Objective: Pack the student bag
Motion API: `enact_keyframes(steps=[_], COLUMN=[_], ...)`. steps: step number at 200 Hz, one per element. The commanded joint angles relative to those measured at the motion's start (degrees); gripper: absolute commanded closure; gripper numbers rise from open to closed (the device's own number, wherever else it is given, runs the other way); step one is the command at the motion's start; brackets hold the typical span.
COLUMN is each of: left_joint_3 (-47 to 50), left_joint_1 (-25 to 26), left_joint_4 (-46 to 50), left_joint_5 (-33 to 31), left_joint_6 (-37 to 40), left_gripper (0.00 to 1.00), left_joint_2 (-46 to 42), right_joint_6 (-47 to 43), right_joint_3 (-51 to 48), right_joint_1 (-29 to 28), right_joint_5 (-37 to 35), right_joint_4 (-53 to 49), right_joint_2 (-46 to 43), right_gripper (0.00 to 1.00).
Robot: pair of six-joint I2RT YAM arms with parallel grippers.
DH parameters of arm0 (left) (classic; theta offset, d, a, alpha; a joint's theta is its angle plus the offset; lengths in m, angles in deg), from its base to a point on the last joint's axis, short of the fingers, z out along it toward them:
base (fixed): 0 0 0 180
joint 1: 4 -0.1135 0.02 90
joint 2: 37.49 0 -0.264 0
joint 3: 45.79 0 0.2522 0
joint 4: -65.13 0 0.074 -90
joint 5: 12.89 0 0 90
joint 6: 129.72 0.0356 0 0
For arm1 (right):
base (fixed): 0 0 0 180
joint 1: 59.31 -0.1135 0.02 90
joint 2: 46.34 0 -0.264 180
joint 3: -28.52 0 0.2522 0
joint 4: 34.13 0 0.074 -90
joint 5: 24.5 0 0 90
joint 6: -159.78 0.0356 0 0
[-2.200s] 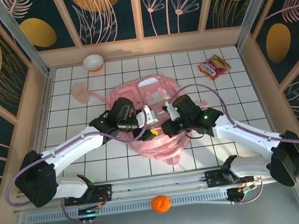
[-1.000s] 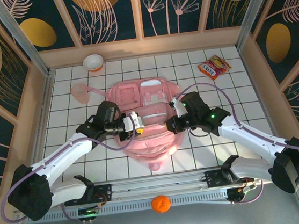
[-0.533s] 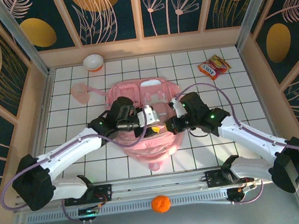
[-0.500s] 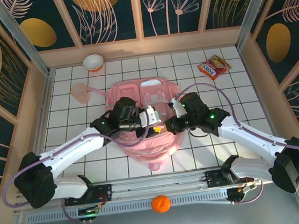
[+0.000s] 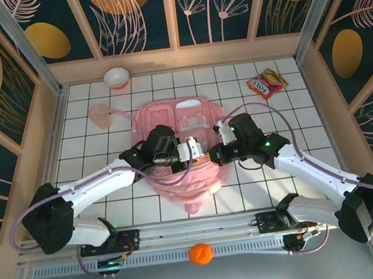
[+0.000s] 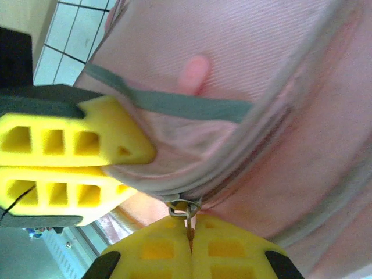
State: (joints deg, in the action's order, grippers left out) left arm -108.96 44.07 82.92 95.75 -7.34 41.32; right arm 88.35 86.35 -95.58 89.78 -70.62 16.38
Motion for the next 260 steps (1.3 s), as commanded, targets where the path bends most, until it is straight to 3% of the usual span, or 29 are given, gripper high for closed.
enact_keyframes(steps=[1, 100, 169, 194, 235, 260], left_joint_3=[2.58, 2.57, 2.78, 3.87, 6.35, 9.14], left_joint_1=[-0.33, -0.27, -0.35, -0.60, -1.82, -1.93], left_joint_4=[5.79, 10.70, 10.57, 9.13, 5.65, 0.97], left_joint_5=[1.53, 8.31, 12.69, 11.07, 11.44, 11.51], left_joint_6=[4.27, 10.64, 12.78, 12.62, 12.16, 12.21], left_gripper=[1.00, 1.00, 1.00, 1.00, 1.00, 1.00], left_joint_2=[-3.87, -6.54, -8.49, -8.93, -10.26, -12.54], right_joint_6=[-1.94, -9.62, -18.56, -27.89, -39.71, -47.45], right_joint_3=[-1.14, 1.68, 2.89, 2.90, 4.62, 2.16], right_joint_1=[6.26, 15.69, 14.79, 14.68, 15.30, 15.17], right_joint_5=[-1.10, -6.32, -2.82, 1.00, -3.17, 2.56], right_joint_4=[-3.45, 2.85, 7.87, 4.55, -5.24, -4.07], right_joint_2=[-3.26, 3.90, 6.61, 5.11, 0.53, -1.83], right_gripper=[1.00, 1.00, 1.00, 0.76, 0.62, 0.53])
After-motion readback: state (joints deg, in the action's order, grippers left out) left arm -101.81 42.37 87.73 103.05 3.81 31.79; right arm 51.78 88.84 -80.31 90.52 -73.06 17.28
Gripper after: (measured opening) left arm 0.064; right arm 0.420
